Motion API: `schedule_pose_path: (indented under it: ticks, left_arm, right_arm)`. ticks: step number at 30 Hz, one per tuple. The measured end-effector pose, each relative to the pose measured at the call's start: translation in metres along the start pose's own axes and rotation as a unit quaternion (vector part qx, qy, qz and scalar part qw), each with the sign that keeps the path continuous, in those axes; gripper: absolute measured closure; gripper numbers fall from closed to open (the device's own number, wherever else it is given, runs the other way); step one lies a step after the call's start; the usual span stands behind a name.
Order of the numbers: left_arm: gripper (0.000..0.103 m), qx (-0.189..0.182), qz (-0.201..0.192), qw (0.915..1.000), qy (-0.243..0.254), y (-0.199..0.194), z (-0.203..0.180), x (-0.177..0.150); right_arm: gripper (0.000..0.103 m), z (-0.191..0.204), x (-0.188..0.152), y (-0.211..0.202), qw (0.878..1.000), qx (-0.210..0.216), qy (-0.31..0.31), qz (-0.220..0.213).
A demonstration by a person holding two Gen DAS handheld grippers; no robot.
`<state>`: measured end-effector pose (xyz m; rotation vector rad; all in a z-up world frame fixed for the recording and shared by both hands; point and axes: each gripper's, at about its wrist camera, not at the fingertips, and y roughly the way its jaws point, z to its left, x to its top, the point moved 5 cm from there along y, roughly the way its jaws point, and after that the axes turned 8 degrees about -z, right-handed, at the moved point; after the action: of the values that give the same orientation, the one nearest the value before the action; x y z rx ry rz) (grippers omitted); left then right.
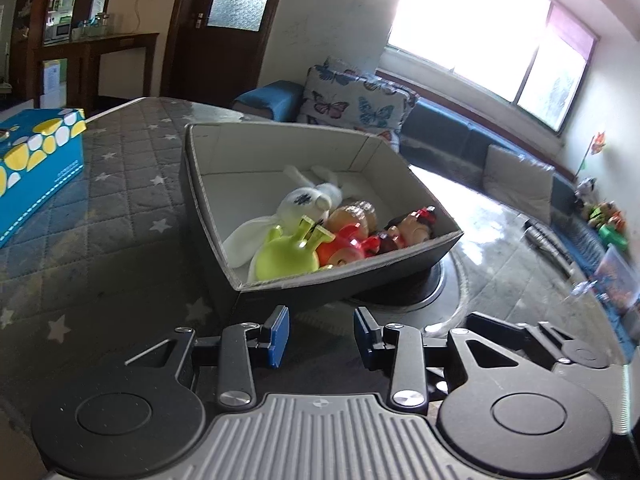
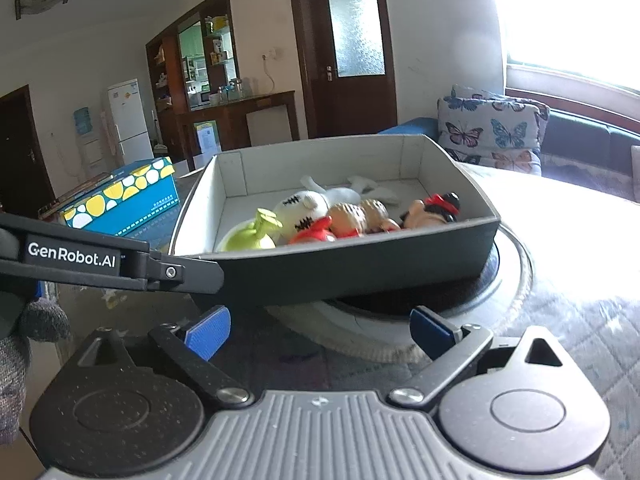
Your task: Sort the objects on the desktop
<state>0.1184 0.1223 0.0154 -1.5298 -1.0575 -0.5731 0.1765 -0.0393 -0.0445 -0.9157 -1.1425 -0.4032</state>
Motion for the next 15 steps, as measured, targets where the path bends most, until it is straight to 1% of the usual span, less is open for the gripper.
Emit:
schedule_pose_path:
  ticks: [1, 5, 11, 15]
  left_arm:
    - [0.065, 0.008, 0.003, 1.0, 0.005, 0.0, 0.0, -0.002]
    - [0.064, 0.039, 0.015, 0.999, 0.017, 0.0, 0.002, -0.011]
    - [0.064, 0.07, 0.037, 0.9967, 0.015, 0.0, 0.007, -0.02]
    - [0.064, 0.085, 0.036, 0.9953, 0.029, -0.003, 0.005, -0.022]
  right_arm:
    - [0.003, -0.001, -0.002, -0.002, 1.0, -0.002, 0.003, 0.0]
    - [0.002, -0.004, -0.008, -0.007, 1.0, -0.005, 0.015, 0.002]
    - [0.0, -0.002, -0.014, -0.011, 1.0, -0.012, 0.017, 0.006]
    - [0.0, 0.0, -0.016, -0.013, 1.0, -0.015, 0.017, 0.008]
